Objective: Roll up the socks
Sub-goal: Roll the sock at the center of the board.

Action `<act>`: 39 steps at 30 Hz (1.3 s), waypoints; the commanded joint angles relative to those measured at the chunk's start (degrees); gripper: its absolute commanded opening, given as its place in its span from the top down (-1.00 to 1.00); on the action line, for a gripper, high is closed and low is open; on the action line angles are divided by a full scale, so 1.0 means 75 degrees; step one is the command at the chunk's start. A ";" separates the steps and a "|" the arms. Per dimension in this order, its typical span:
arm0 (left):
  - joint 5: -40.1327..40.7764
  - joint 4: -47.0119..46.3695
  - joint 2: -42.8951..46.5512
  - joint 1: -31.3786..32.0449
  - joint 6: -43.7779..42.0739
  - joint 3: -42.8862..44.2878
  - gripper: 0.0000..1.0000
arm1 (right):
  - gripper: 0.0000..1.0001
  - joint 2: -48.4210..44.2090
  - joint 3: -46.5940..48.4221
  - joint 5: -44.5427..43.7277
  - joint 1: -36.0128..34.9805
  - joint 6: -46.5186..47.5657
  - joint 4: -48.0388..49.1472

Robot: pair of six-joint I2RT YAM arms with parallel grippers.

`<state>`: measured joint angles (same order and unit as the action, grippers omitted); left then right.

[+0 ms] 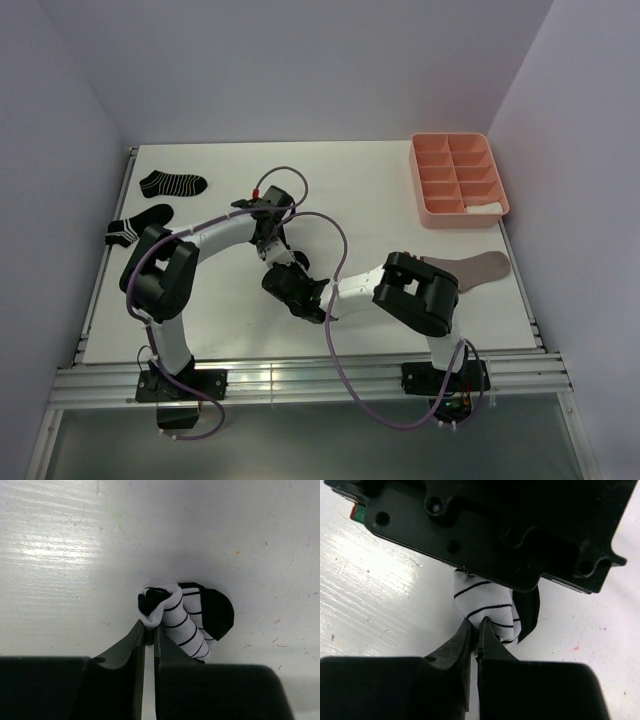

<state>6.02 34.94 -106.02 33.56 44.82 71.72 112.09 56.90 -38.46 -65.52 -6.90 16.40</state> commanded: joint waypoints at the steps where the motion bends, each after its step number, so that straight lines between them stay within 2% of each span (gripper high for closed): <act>1: -0.0615 0.0534 -0.0045 0.0224 -0.0514 -0.0223 0.99 | 1.00 0.0465 -0.0179 0.0685 0.0216 -0.0463 -0.0547; 4: -0.0592 0.0300 0.0236 0.0224 -0.0620 -0.0305 0.99 | 1.00 0.0102 -0.0427 0.1540 0.0251 -0.0836 -0.0663; 5: -0.0592 0.0206 0.0318 0.0213 -0.0609 -0.0340 0.99 | 1.00 -0.0119 -0.0497 0.2168 0.0309 -0.0931 -0.0687; 6: -0.0592 0.0124 0.0377 0.0213 -0.0574 -0.0375 0.93 | 1.00 -0.0214 -0.0613 0.2464 0.0345 -0.1025 -0.0699; 7: -0.0627 0.0053 0.0505 0.0201 -0.0550 -0.0457 0.86 | 1.00 -0.0308 -0.0649 0.2781 0.0414 -0.1223 -0.0710; 8: -0.0650 -0.0122 0.0565 0.0189 -0.0504 -0.0481 0.67 | 1.00 -0.0460 -0.0696 0.3120 0.0543 -0.1283 -0.0722; 10: -0.0592 -0.0298 0.0682 0.0178 -0.0422 -0.0563 0.51 | 1.00 -0.0578 -0.0778 0.3988 0.0707 -0.1516 -0.0769; 11: -0.0557 -0.0369 0.0717 0.0178 -0.0386 -0.0598 0.33 | 1.00 -0.0671 -0.0802 0.4235 0.0871 -0.1588 -0.0781; 17: -0.0569 -0.1118 0.1455 -0.0103 0.0422 -0.1195 -0.02 | 1.00 -0.0825 -0.1200 0.6203 0.1516 -0.2244 -0.0384; 23: -0.0334 -0.2032 0.2790 -0.0595 0.1394 -0.2143 -0.06 | 1.00 -0.0404 -0.1516 0.8382 0.2465 -0.3075 0.0412; 29: -0.0720 -0.3193 0.3892 -0.0783 0.1606 -0.3351 -0.07 | 1.00 0.0346 -0.1599 1.0011 0.3168 -0.4210 0.1291; 35: -0.1048 -0.4035 0.4409 -0.0783 0.1688 -0.4605 -0.05 | 1.00 0.1038 -0.1716 1.1045 0.3719 -0.5349 0.2335; 39: -0.1107 -0.4587 0.4584 -0.0783 0.1805 -0.5365 -0.06 | 1.00 0.1413 -0.1494 1.1221 0.3825 -0.5607 0.2055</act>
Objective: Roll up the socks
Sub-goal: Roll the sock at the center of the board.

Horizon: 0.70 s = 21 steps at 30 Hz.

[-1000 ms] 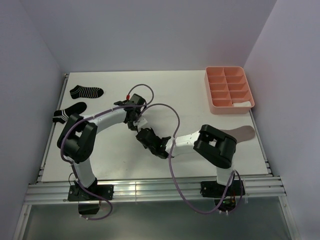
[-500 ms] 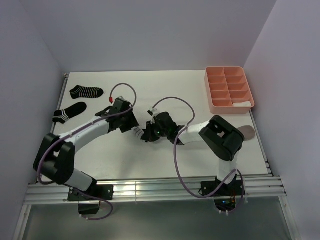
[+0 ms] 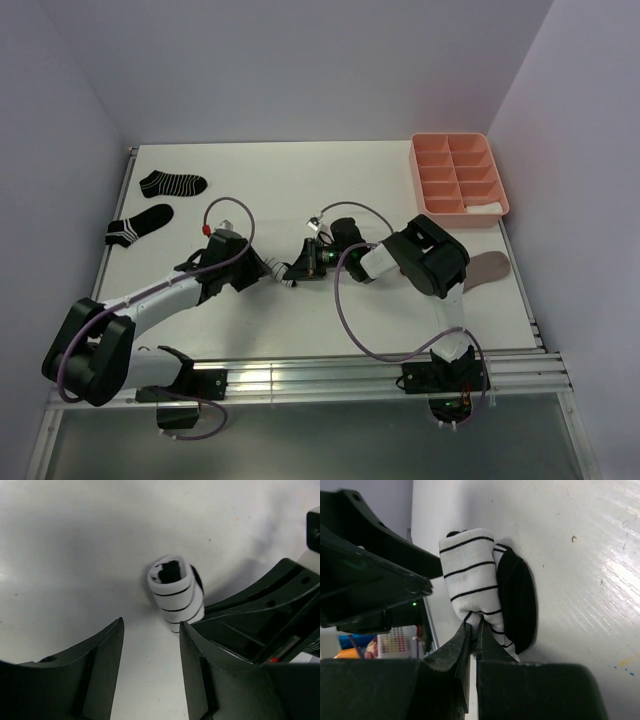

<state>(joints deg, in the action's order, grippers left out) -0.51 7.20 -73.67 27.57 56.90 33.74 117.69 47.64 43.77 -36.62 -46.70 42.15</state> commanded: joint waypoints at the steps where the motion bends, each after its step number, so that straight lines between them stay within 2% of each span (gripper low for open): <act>1: -0.0236 -0.1134 0.0295 0.0015 0.0217 -0.0384 -0.07 | 1.00 0.0749 -0.0258 0.0270 -0.0027 -0.0359 -0.1378; 9: -0.0248 -0.2985 0.0354 0.0015 0.0335 -0.1368 -0.09 | 1.00 0.1077 -0.0270 0.0504 0.0101 -0.0898 -0.1097; 21: -0.0166 -0.3772 -0.0642 -0.0043 0.0206 -0.1428 -0.08 | 1.00 0.1347 -0.0024 0.0668 0.0160 -0.0992 -0.1366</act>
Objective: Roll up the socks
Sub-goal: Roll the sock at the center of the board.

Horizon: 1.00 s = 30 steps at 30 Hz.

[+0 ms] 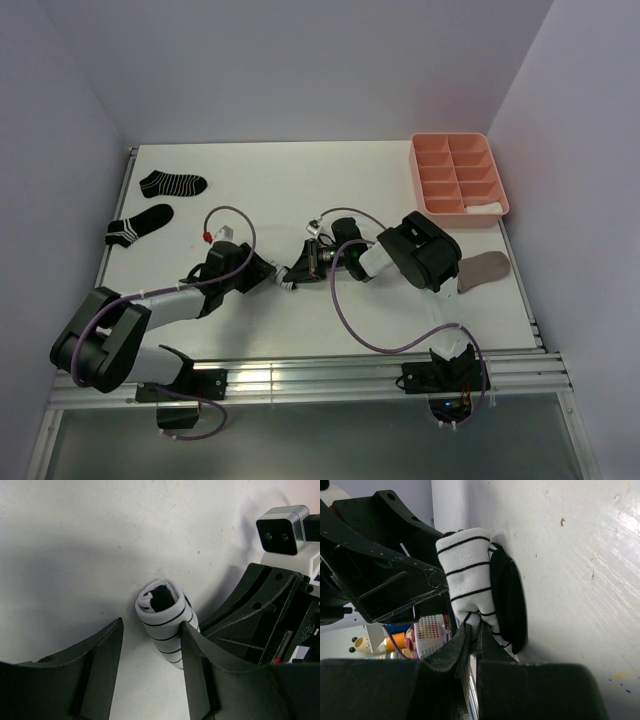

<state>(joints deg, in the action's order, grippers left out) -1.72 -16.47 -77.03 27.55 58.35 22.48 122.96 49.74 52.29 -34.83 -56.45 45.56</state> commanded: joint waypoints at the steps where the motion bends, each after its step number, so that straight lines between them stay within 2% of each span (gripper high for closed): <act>1: -0.0006 -0.0628 -0.0263 -0.0052 0.0002 0.0085 -0.08 | 1.00 0.0645 -0.0303 -0.0468 -0.0079 0.0296 -0.1821; 9: -0.0146 -0.0617 -0.1154 -0.0064 0.0025 0.0330 0.00 | 1.00 0.0703 -0.0104 -0.0445 -0.0067 0.0471 -0.2195; 12: -0.0170 -0.0337 -0.1494 -0.0064 0.0025 0.0506 0.14 | 1.00 0.0680 -0.0057 -0.0480 -0.0067 0.0565 -0.2383; 16: -0.0111 0.0411 -0.1670 -0.0064 -0.0080 0.0938 0.48 | 0.99 0.0423 0.0071 -0.0772 -0.0079 0.0939 -0.2955; 21: -0.0041 0.1713 -0.1869 -0.0064 -0.0384 0.1618 0.78 | 0.75 -0.0338 0.0329 -0.1475 -0.0091 0.1631 -0.3917; 22: 0.0064 0.2435 -0.1939 -0.0064 -0.0455 0.1991 0.87 | 0.63 -0.0479 0.0388 -0.1604 -0.0125 0.1817 -0.4127; 25: 0.0193 0.3516 -0.2418 -0.0041 -0.0759 0.2881 0.93 | 0.41 -0.0936 0.0482 -0.2190 -0.0207 0.2122 -0.4515; 30: 0.1106 0.5580 -0.2795 0.0193 -0.1322 0.4173 0.96 | 0.17 -0.1815 0.0528 -0.3487 -0.0442 0.2662 -0.4925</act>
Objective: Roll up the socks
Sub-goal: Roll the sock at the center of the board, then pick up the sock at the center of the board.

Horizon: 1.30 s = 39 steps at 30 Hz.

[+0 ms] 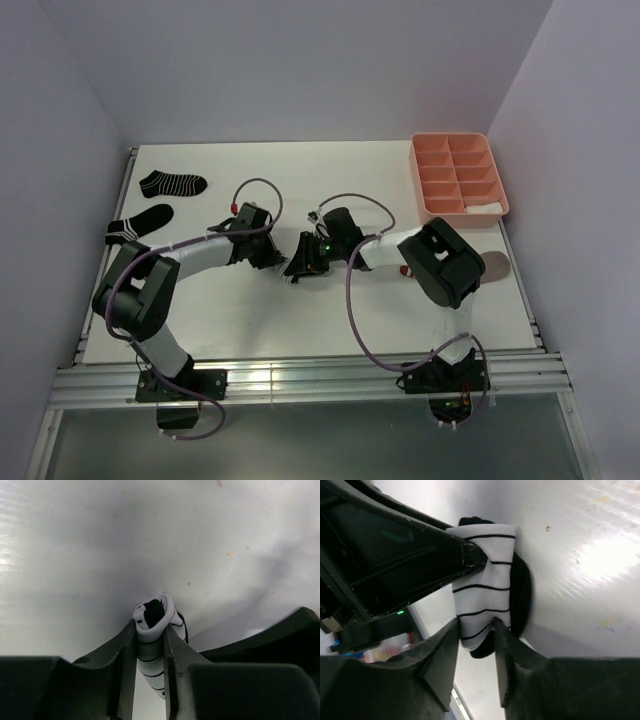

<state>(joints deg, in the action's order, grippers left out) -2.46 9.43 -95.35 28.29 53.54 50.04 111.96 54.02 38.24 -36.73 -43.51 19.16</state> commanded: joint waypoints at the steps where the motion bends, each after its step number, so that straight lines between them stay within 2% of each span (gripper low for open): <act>1: 0.1334 0.2408 -0.0481 0.0141 -0.0716 0.0894 0.96 | 0.11 -0.0478 -0.0019 -0.1862 -0.0258 0.1181 -0.1615; 3: 0.1638 0.3016 -0.0645 0.0293 -0.0869 0.1248 0.96 | 0.04 -0.0876 0.0074 -0.2447 -0.0515 0.1475 -0.1815; 5: 0.1780 0.3474 -0.0915 0.0480 -0.1020 0.1740 0.95 | -0.04 -0.1238 0.0133 -0.3547 -0.0738 0.1815 -0.2120; 7: 0.1851 0.3699 -0.1207 0.0598 -0.1045 0.2126 0.95 | -0.09 -0.1439 0.0192 -0.4681 -0.1183 0.2167 -0.2261; 9: 0.1747 0.3863 -0.1360 0.0738 -0.1103 0.2303 0.95 | -0.11 -0.1685 0.0215 -0.5341 -0.1662 0.2506 -0.2273; 10: 0.1723 0.3922 -0.1500 0.0774 -0.1115 0.2432 0.95 | -0.12 -0.1756 0.0204 -0.6087 -0.1816 0.2612 -0.2250; 17: 0.1488 0.4402 -0.1981 0.0868 -0.1325 0.2913 0.95 | -0.17 -0.2003 0.0239 -0.8247 -0.3000 0.3585 -0.1969; 25: 0.1266 0.4860 -0.2438 0.0880 -0.1595 0.3464 0.95 | -0.19 -0.1512 0.0754 -0.9012 -0.3657 0.4417 -0.1816; 35: 0.0949 0.4965 -0.2661 0.0880 -0.1701 0.3640 0.95 | -0.20 -0.0644 0.1012 -0.8954 -0.3692 0.4816 -0.1418; 39: 0.0738 0.4930 -0.2708 0.0880 -0.1724 0.3675 0.94 | -0.19 -0.0526 0.0825 -0.8790 -0.3693 0.4887 -0.0857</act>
<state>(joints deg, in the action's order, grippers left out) 4.54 42.37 -111.87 33.32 42.41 79.07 107.04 58.94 -28.01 -64.42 -9.30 7.40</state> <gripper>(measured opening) 0.272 0.599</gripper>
